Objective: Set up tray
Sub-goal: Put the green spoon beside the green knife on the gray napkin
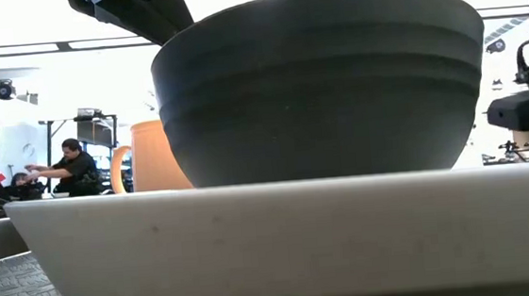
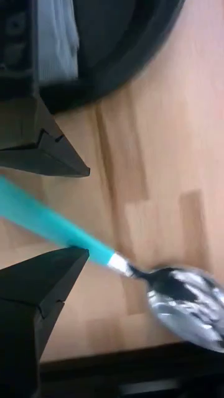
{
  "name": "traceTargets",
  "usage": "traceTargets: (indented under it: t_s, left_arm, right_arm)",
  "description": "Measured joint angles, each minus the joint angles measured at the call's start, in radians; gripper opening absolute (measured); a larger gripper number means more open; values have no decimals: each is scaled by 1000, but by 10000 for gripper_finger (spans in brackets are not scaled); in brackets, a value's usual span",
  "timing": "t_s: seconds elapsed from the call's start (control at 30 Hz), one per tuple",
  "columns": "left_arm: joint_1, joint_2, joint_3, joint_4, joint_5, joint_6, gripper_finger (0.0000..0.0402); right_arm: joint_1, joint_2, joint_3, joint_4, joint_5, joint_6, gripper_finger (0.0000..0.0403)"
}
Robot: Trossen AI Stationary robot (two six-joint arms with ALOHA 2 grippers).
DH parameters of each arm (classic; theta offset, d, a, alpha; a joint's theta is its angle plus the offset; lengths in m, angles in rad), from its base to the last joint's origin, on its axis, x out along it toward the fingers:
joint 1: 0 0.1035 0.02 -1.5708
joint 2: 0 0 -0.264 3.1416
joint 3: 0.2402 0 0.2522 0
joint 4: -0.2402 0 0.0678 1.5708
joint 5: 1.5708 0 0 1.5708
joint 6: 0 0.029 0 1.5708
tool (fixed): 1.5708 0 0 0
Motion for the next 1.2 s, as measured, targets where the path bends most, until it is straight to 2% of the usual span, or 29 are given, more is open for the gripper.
traceTargets:
  t_s: [0.17,0.57,0.7,1.0,1.2]
  left_arm:
    - [0,0,0,0,8,0,141]
    - [0,0,0,0,12,16,141]
    - [-1,0,0,0,12,17,141]
    - [-1,0,0,1,12,16,141]
    - [-1,0,0,26,11,16,141]
  right_arm:
    - [8,0,-37,38,-79,51,185]
    - [10,-5,-85,59,-32,-15,174]
    - [10,-4,-89,60,-24,-41,145]
    - [9,-1,-86,77,1,-129,39]
    - [9,3,-59,59,-1,-191,32]
